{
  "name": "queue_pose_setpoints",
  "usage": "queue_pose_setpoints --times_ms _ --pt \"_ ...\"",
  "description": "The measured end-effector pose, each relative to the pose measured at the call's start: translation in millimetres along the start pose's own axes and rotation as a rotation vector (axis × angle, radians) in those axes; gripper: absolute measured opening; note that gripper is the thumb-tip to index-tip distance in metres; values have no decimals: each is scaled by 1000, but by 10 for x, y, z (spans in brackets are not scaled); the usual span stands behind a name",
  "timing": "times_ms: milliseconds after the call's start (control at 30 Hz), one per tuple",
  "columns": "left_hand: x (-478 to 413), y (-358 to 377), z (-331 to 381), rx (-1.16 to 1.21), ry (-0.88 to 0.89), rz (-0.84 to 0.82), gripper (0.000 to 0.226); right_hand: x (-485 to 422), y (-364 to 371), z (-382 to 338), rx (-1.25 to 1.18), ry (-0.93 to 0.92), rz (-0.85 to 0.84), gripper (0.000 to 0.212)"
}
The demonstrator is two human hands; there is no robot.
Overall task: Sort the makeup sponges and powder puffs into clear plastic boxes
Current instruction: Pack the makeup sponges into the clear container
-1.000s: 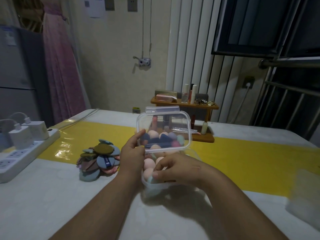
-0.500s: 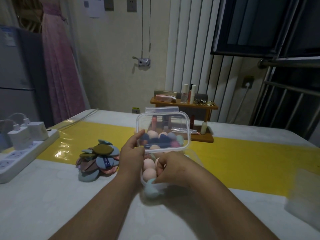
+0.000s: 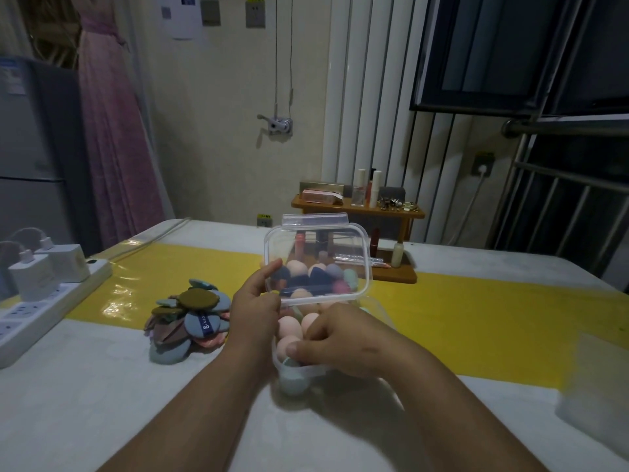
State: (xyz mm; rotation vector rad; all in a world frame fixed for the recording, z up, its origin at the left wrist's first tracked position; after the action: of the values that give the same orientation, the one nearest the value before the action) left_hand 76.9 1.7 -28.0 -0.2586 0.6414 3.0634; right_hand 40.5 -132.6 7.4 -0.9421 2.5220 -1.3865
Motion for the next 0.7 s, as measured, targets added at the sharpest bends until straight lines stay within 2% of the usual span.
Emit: queue_pose_setpoints --times_ms 200,333,467,600,700 --pt "-13 -20 14 1 6 -3 71 70 -149 -24 -33 -60 108 31" --pt "-22 -68 58 -40 0 23 74 151 -389 81 -285 -131 342 18" --pt "-36 -122 94 -73 -16 30 73 222 -563 352 -498 -134 597 26" --pt "-35 -163 133 -103 -23 36 72 281 -646 578 -536 -75 751 25" --pt "-32 -179 151 -118 -27 38 73 305 -660 641 -513 -36 786 24"
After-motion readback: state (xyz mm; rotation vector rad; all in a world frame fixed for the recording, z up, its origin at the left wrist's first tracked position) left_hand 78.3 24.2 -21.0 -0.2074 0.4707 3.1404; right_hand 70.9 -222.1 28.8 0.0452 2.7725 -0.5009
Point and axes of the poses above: each hand's wrist, its own x-axis away from the middle knuckle, its own y-axis out of the palm, z = x × y, the point moved 6 cm from there along -x, towards the middle knuckle, and after that the axes turned 12 degrees about -z, right-handed, at the moved point
